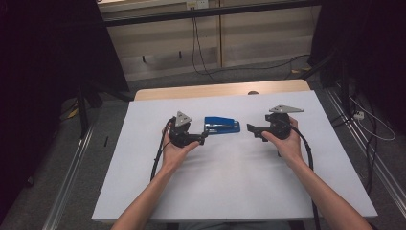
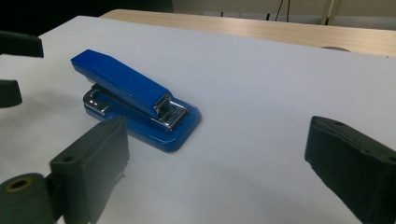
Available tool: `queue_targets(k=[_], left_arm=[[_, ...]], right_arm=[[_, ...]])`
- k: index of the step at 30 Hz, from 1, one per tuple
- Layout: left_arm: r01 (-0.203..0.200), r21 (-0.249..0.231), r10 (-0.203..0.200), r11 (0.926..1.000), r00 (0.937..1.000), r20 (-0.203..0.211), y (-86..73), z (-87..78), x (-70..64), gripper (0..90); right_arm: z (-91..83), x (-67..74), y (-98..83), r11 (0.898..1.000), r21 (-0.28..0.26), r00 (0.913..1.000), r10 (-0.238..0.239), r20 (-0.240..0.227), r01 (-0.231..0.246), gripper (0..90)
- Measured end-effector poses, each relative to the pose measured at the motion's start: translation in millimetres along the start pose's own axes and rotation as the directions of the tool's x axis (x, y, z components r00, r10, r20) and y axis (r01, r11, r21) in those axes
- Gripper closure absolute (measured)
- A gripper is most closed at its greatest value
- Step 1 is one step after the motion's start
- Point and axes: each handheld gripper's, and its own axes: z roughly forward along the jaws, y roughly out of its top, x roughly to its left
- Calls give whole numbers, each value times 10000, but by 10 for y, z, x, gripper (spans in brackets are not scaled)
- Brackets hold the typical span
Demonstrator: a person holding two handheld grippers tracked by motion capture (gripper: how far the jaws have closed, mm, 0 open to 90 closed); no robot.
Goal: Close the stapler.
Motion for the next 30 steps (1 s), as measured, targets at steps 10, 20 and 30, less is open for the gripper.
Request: queue_targets(k=[10, 20, 30], left_arm=[[-42, -650, 42, 9979, 10000, 8, -5, -159, -39, 30], [19, -925, -25, 9957, 10000, -58, -55, -315, -28, 32], [-58, -1025, 33, 9947, 9997, -250, -112, -466, -27, 47]], right_arm=[[-126, 21, -6, 9994, -297, 9997, -149, 193, 154, 33], [-251, 39, -47, 9988, -377, 9985, -284, 473, 302, 33], [-393, 82, -86, 9974, -640, 9967, -292, 758, 341, 33]])
